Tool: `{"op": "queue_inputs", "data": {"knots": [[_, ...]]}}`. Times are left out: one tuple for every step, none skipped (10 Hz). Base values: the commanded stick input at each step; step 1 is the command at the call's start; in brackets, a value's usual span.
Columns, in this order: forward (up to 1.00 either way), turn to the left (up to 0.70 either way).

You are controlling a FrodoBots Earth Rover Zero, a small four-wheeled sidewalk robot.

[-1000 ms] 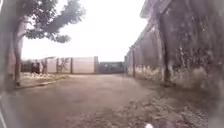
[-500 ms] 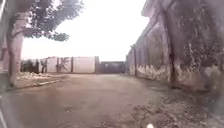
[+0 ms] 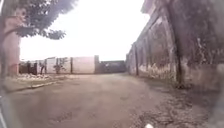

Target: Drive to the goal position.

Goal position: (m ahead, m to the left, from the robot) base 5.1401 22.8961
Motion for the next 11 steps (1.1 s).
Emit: {"op": "queue_inputs", "data": {"knots": [[0.70, 0.00], [0.70, 0.00], [0.70, 0.00], [0.70, 0.00], [0.70, 0.00], [0.70, 0.00], [0.70, 0.00], [0.70, 0.00], [0.70, 0.00], [0.70, 0.00], [0.70, 0.00]]}}
